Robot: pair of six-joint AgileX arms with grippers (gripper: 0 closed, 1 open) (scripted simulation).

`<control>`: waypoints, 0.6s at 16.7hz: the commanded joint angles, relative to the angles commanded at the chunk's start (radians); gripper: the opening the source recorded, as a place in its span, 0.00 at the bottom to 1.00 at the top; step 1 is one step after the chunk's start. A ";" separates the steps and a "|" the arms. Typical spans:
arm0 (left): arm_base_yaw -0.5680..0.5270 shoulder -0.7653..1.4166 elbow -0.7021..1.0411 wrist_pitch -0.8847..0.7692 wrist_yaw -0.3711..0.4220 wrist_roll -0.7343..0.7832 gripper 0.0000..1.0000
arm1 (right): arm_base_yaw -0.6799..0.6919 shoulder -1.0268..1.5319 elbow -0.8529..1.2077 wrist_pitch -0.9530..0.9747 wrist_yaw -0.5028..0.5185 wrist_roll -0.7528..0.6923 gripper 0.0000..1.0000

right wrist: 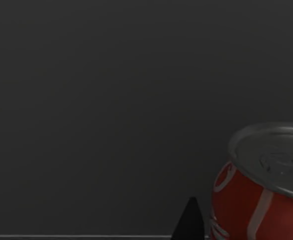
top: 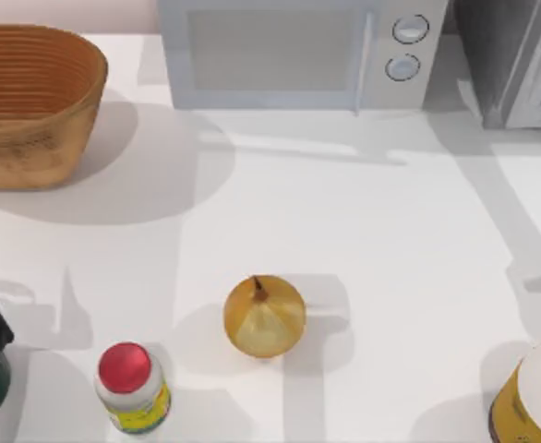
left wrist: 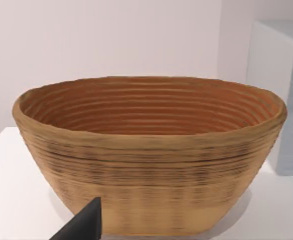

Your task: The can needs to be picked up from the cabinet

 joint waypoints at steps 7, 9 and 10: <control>0.000 0.000 0.000 0.000 0.000 0.000 1.00 | 0.053 -0.120 -0.036 -0.066 0.076 0.001 0.00; 0.000 0.000 0.000 0.000 0.000 0.000 1.00 | 0.104 -0.238 -0.080 -0.128 0.124 0.001 0.00; 0.000 0.000 0.000 0.000 0.000 0.000 1.00 | 0.133 -0.300 -0.104 -0.162 0.147 0.001 0.00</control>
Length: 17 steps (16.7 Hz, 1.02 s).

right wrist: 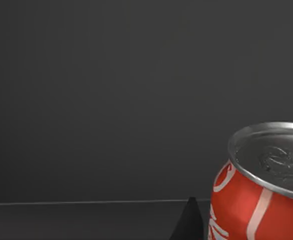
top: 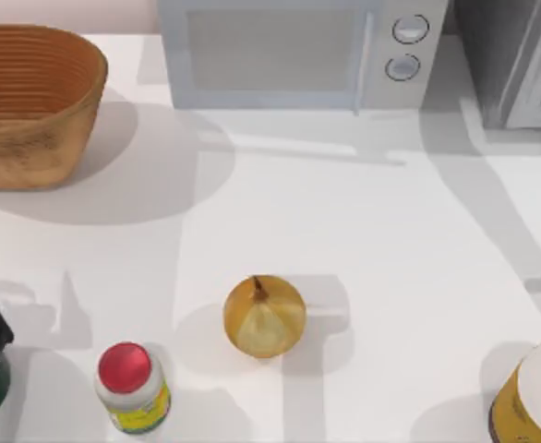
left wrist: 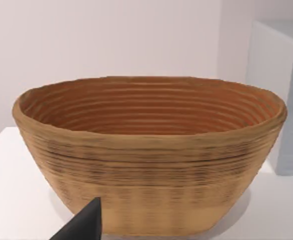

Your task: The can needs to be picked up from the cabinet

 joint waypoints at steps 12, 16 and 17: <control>0.000 0.000 0.000 0.000 0.000 0.000 1.00 | 0.089 -0.193 -0.114 -0.102 0.069 0.001 0.00; 0.000 0.000 0.000 0.000 0.000 0.000 1.00 | 0.034 -0.340 -0.302 -0.038 0.021 0.001 0.00; 0.000 0.000 0.000 0.000 0.000 0.000 1.00 | 0.014 -0.392 -0.375 -0.017 0.004 0.001 0.00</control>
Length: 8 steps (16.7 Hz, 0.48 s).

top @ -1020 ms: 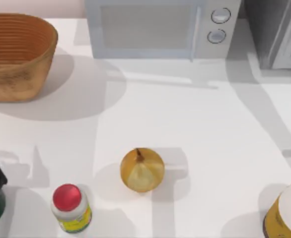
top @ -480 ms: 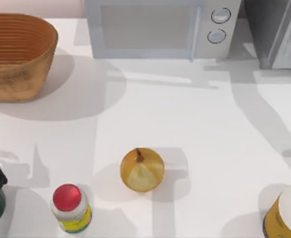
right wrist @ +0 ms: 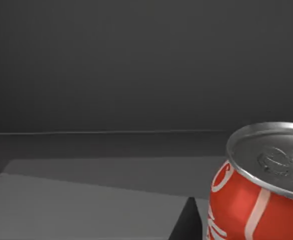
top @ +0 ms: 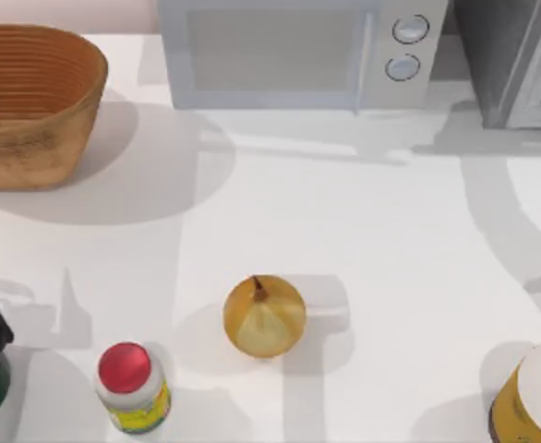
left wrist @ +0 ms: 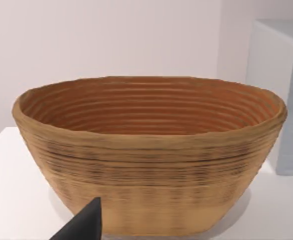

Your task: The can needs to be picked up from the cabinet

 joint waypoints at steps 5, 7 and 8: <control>0.000 0.000 0.000 0.000 0.000 0.000 1.00 | -0.121 -0.325 -0.506 0.132 -0.116 -0.004 0.00; 0.000 0.000 0.000 0.000 0.000 0.000 1.00 | -0.174 -0.477 -0.751 0.192 -0.171 -0.006 0.00; 0.000 0.000 0.000 0.000 0.000 0.000 1.00 | -0.201 -0.553 -0.874 0.222 -0.200 -0.007 0.00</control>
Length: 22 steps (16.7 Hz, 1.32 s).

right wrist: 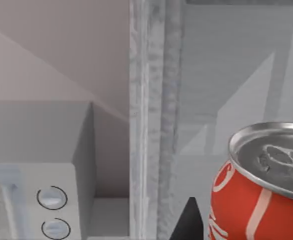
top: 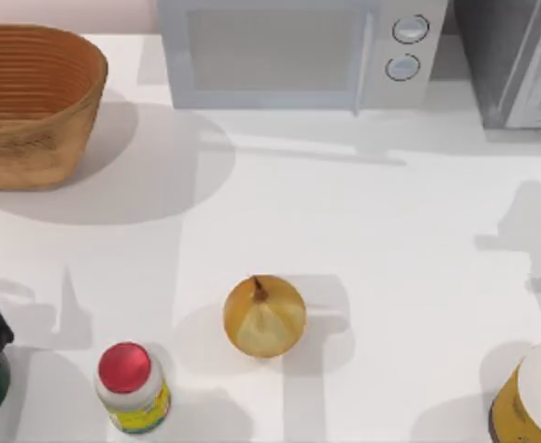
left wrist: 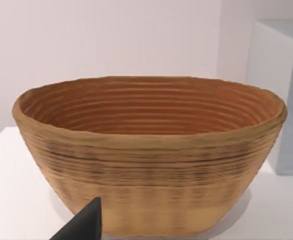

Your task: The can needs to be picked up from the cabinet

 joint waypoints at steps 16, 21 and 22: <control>0.000 0.000 0.000 0.000 0.000 0.000 1.00 | -0.208 -0.602 -0.797 0.245 -0.243 -0.004 0.00; 0.000 0.000 0.000 0.000 0.000 0.000 1.00 | -0.259 -0.500 -0.749 0.333 -0.340 -0.009 0.00; 0.000 0.000 0.000 0.000 0.000 0.000 1.00 | -0.285 -0.448 -0.727 0.374 -0.386 -0.012 0.00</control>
